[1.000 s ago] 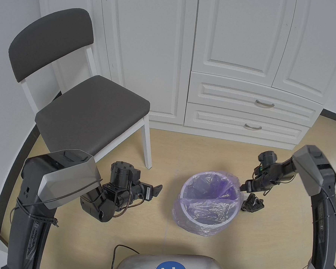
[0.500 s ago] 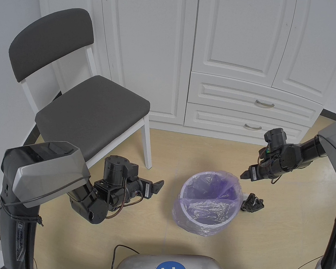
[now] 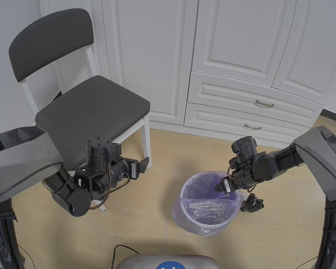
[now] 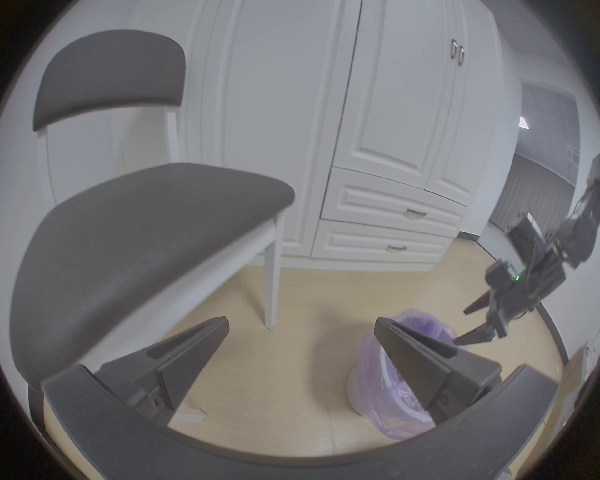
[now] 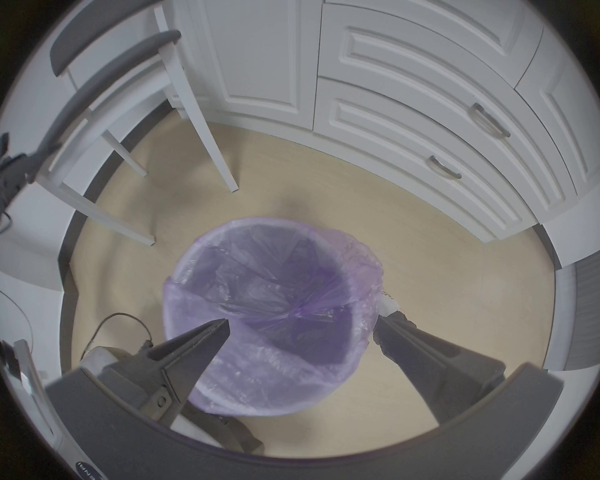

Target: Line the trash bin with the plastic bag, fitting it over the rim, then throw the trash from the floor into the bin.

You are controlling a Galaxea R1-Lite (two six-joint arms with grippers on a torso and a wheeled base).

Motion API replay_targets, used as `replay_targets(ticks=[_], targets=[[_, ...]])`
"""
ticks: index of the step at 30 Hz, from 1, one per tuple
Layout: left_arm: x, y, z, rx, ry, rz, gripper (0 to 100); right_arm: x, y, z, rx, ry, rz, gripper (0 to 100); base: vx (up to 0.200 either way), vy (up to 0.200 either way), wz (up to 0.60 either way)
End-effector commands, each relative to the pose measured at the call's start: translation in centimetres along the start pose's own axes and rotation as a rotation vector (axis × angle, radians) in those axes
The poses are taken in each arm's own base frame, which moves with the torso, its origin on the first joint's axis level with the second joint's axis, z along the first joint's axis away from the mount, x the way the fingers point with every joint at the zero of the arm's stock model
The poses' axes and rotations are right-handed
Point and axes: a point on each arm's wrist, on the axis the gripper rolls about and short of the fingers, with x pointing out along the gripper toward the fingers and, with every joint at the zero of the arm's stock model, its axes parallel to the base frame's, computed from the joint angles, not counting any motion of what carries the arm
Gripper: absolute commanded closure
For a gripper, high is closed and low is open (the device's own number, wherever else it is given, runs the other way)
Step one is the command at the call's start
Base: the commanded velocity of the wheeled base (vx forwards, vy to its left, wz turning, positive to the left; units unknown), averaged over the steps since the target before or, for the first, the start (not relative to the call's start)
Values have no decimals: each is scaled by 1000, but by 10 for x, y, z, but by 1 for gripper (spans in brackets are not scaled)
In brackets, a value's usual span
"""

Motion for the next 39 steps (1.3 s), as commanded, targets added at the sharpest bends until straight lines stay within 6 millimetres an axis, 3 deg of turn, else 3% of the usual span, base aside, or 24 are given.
replay_targets(ticks=[1, 2, 3, 6, 11, 19, 23, 34, 39], targets=[[-23, 18, 30, -22, -86, 64, 0, 47, 4, -13, -4, 57, -10, 0, 0, 0, 0], [-23, 18, 30, -22, -86, 64, 0, 47, 4, -13, -4, 57, -10, 0, 0, 0, 0], [-30, 23, 39, -27, -115, 77, 0, 68, 7, -12, 17, 9, -28, 0, 0, 0, 0], [-37, 26, 44, -27, -130, 82, 0, 89, 13, -16, 37, -46, -52, 0, 0, 0, 0], [-41, 25, 49, -19, -148, 80, 0, 107, 21, -21, 33, -104, -52, 0, 0, 0, 0], [-45, 25, 56, -18, -170, 75, 0, 78, 19, -49, -146, 0, -77, 0, 0, 0, 0], [-44, 25, 55, -23, -187, 72, 0, 58, 30, -50, -175, -6, -58, 0, 0, 0, 0], [-43, 28, 52, -24, -198, 77, 0, 28, 45, -62, -255, 14, -32, 0, 0, 0, 0], [-44, 28, 52, -23, -198, 77, 0, 7, 48, -80, -388, 57, -3, 0, 0, 0, 0]])
